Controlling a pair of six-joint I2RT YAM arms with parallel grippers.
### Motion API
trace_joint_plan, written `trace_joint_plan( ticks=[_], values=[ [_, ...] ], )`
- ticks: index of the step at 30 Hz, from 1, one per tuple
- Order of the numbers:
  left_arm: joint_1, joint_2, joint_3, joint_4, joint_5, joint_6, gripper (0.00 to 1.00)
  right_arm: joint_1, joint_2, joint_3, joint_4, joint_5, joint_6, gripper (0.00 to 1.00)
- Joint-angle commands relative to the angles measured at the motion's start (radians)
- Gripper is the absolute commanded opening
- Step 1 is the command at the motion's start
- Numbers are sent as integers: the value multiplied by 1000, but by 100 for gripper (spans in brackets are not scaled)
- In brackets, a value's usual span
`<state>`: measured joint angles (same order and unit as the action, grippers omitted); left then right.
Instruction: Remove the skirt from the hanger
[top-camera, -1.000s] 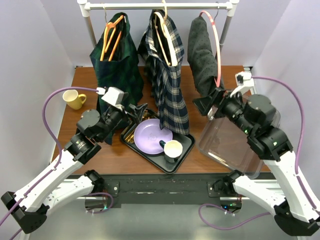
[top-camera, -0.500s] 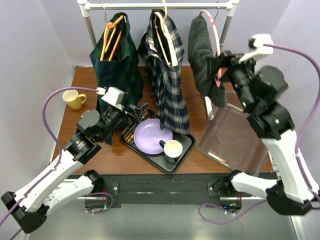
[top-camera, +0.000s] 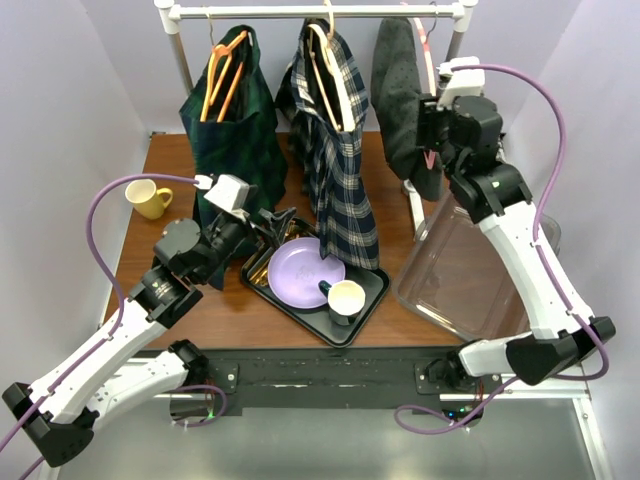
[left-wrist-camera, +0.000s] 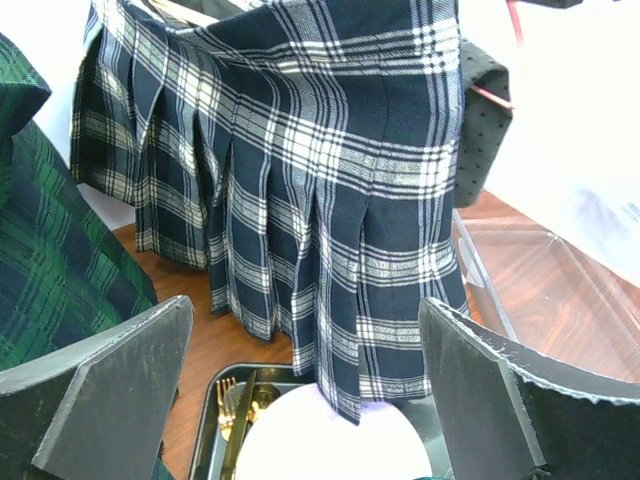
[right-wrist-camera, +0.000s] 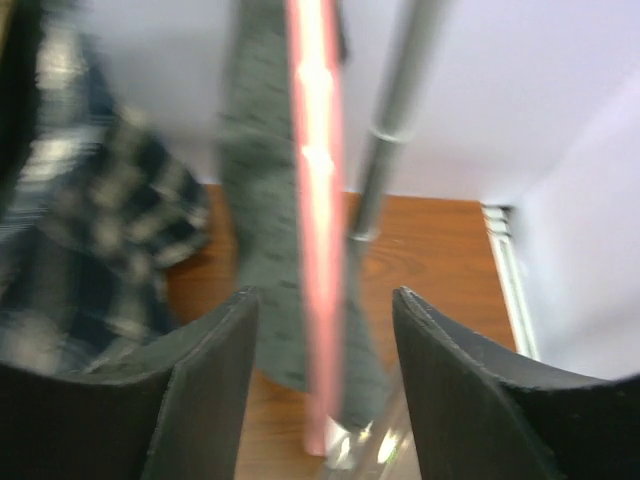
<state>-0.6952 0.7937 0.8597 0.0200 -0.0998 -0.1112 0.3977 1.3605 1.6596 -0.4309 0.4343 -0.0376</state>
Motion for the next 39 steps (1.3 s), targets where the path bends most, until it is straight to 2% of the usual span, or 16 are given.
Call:
trace_joint_plan(
  ticks=[1,7,10,11,15,17,18,28,39],
  values=[
    [-3,1,5,47,17,7,100,-37,-38,-49,52,-78,-15,56],
    [-1,7,6,47,26,7,100,-40,-52,-103,98,-63,-21,50],
    [-3,7,7,47,26,7,100,-40,-55,-112,109,-42,-21,37],
    [-1,9,7,47,26,7,100,-40,-61,-113,113,-39,-19,30],
    [-1,13,6,47,28,7,100,-40,-81,-124,179,-46,-21,20],
    [-3,18,6,47,29,7,100,-42,-86,-132,205,-42,-31,3],
    [-3,18,7,46,29,7,100,-42,-90,-133,230,-40,-34,0],
    [-3,18,7,44,26,7,100,-40,-115,-139,319,-65,-44,0],
    [-3,21,10,44,35,7,100,-42,-172,-233,527,-49,-79,0]
  ],
)
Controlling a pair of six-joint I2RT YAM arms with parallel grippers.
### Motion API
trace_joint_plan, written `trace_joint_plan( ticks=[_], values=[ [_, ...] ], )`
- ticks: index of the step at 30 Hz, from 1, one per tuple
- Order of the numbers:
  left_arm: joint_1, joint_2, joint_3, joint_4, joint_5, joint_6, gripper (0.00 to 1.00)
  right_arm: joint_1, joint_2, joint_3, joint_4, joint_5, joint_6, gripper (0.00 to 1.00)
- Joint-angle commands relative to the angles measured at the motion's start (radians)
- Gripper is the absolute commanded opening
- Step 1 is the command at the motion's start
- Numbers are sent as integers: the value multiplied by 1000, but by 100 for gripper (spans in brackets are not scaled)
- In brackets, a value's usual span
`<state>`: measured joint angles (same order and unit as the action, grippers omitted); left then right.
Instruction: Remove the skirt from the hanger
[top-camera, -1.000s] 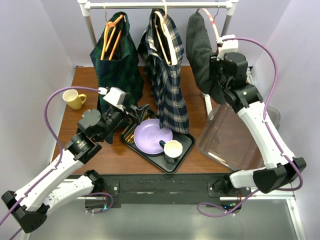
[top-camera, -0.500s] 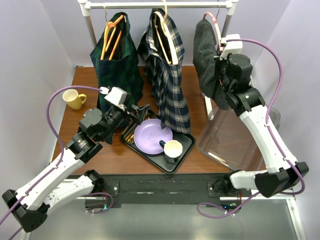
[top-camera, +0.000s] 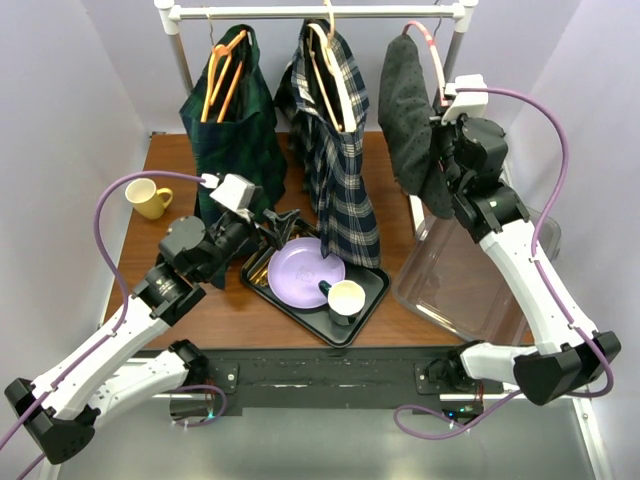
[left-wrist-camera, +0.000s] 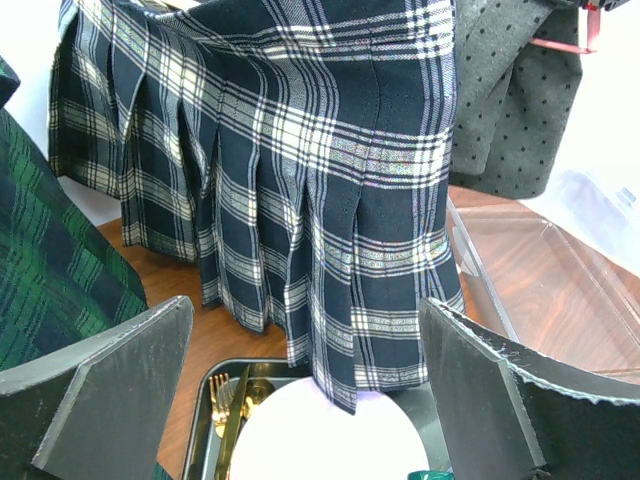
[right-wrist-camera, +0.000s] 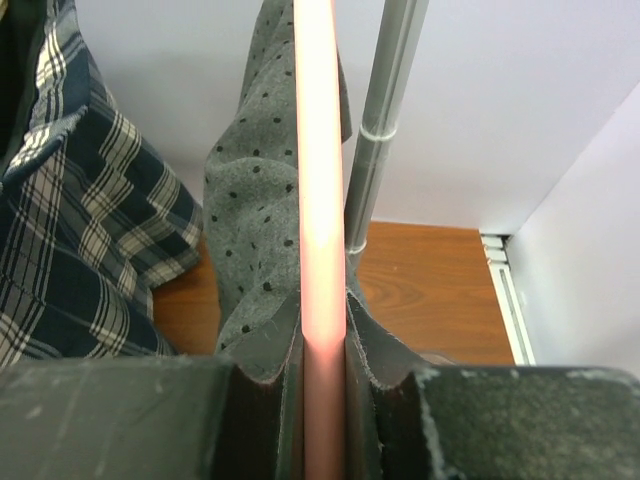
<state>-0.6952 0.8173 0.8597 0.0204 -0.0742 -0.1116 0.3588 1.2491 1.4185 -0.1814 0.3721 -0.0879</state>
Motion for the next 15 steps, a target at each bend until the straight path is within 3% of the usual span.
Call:
trace_joint_plan(
  ticks=[1,15],
  values=[
    [-3,-3,9,42,11,7,100,-1,-63,7,281,11,-29,0],
    [-1,2,12,41,11,9,100,-1,-86,37,184,-58,23,0]
  ],
)
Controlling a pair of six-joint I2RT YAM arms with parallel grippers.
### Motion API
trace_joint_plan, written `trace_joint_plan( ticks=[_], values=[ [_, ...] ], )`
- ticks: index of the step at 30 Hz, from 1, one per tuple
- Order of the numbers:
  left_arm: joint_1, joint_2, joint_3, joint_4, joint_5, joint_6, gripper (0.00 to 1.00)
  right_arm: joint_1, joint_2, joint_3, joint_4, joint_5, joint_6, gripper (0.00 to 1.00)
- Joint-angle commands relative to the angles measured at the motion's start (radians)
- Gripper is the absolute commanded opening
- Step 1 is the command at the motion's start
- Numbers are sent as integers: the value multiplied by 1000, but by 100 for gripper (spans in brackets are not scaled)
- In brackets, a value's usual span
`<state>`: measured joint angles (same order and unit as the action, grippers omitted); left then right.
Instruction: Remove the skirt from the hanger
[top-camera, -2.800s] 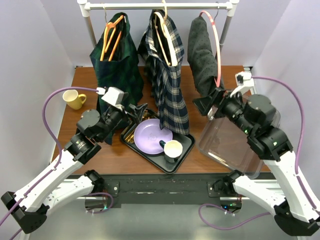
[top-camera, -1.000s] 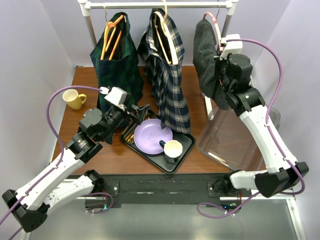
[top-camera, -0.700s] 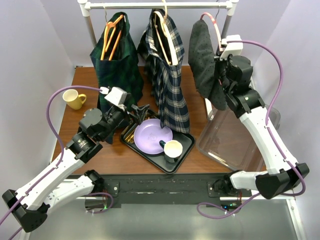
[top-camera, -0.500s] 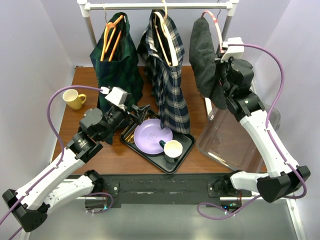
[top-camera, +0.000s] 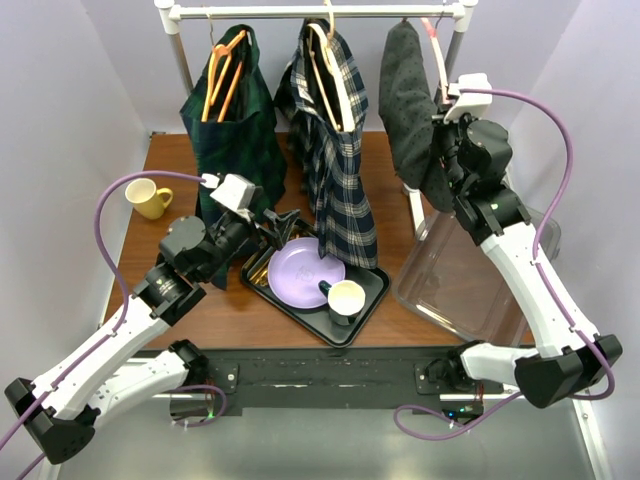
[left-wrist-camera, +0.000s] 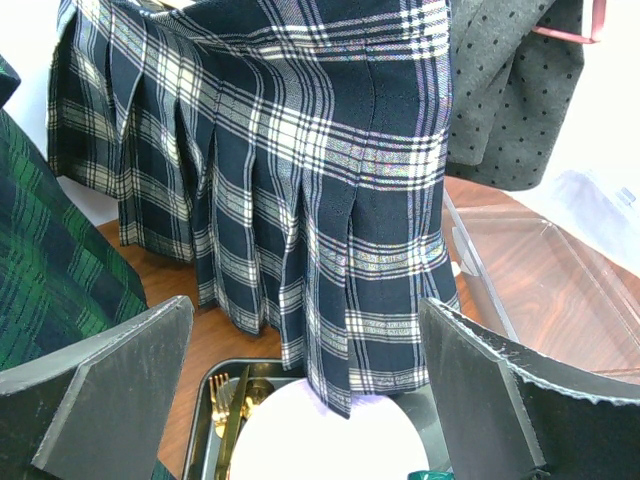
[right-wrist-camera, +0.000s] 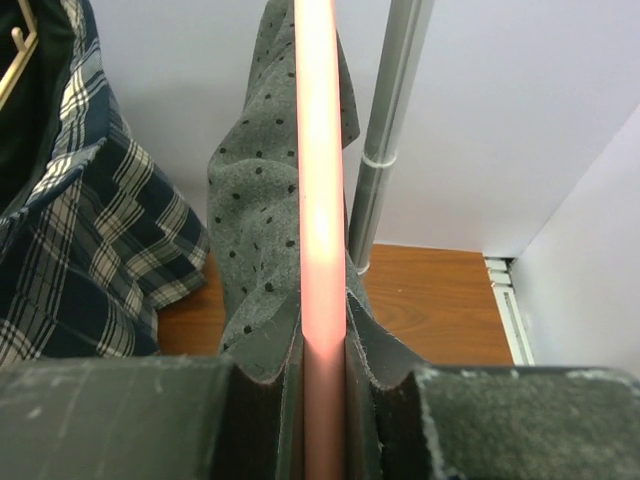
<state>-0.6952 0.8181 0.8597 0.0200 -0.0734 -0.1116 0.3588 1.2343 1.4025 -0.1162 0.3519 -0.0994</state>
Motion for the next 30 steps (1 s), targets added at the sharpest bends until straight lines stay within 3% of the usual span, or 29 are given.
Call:
trace_joint_plan(
  ticks=[1,15,23,30],
  values=[
    [-3,1,10,41,11,9,100,-3,-82,52,98,-40,43,0],
    [-1,1,12,38,6,13,100,-1,-102,96,26,-50,49,0],
    [-3,-34,2,72,60,47,96,-1,-232,115,-298,-47,177,0],
    [-1,-21,215,77,127,167,90,-1,-340,254,-441,-79,230,0]
  ],
)
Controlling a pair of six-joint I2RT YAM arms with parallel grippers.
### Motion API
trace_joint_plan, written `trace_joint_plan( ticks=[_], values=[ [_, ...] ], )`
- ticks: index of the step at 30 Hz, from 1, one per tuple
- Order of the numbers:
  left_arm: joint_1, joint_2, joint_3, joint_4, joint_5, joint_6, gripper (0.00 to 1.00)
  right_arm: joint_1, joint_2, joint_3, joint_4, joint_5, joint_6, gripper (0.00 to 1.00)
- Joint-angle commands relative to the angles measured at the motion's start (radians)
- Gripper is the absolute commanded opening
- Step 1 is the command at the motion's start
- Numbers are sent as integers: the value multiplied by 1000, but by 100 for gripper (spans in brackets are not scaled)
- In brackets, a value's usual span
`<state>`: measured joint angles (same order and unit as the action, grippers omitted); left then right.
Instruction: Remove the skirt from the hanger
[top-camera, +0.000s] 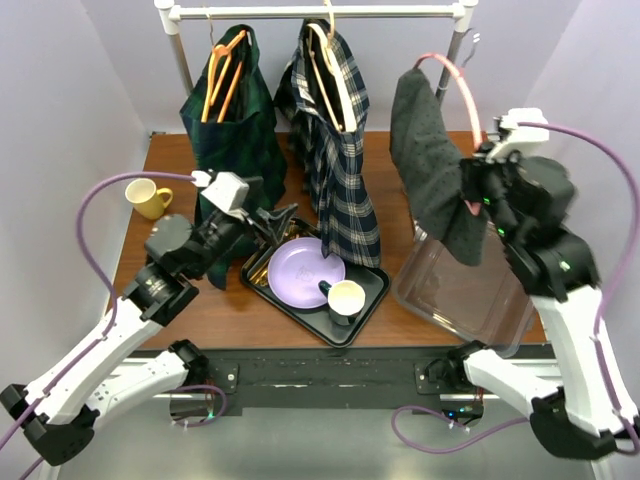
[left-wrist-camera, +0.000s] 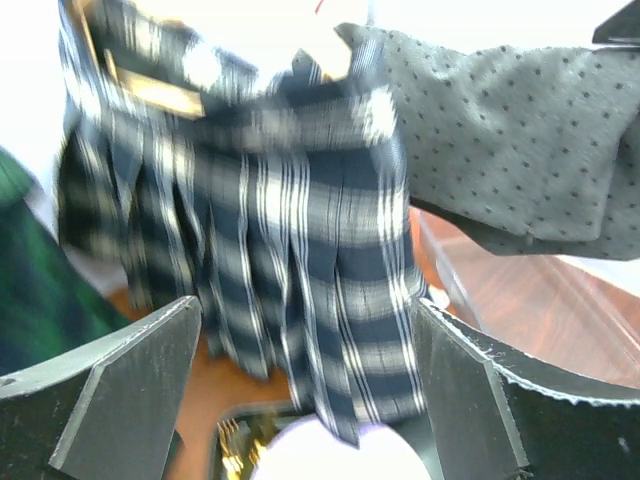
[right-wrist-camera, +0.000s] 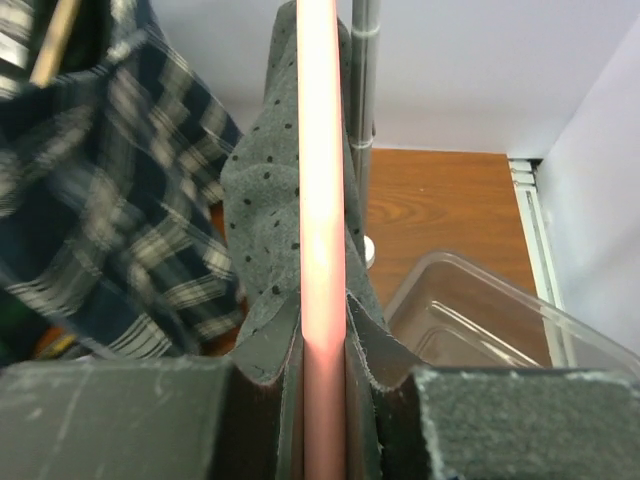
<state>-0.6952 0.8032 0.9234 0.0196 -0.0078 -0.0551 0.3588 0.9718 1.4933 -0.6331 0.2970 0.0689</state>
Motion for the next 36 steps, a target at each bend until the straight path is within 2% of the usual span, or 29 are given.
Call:
trace_joint_plan(
  ticks=[1,3,5,6,9,12,16,21,25,26,29,33,36],
  values=[
    [-3,5,188,65,43,106,90,-3,-87,183,56,-56,69,0],
    [-3,62,330,-16,25,58,91,-1,-93,237,52,-99,86,0],
    [-1,106,429,-123,43,-58,91,-1,-100,268,73,-180,95,0],
    [-1,144,501,-138,67,-95,91,-3,-102,298,84,-206,97,0],
    [-3,188,570,-130,176,-268,90,-3,-98,343,162,-294,106,0],
    [-1,208,620,-106,221,-328,88,-1,-49,438,177,-431,124,0],
    [-1,195,664,-141,103,-255,87,-1,2,568,121,-486,147,0],
    [-3,153,678,-171,63,-122,84,-3,11,627,93,-496,144,0],
    [-1,162,771,-309,75,39,87,-1,44,582,96,-736,199,0],
    [-3,168,801,-392,69,97,87,-1,57,562,104,-888,230,0],
    [-1,201,925,-548,86,161,86,-3,77,475,179,-1179,304,0],
    [-3,229,1089,-678,166,198,86,-3,73,378,291,-1343,381,0],
    [-3,228,1164,-741,238,204,88,-1,53,325,296,-1366,375,0]
  ],
)
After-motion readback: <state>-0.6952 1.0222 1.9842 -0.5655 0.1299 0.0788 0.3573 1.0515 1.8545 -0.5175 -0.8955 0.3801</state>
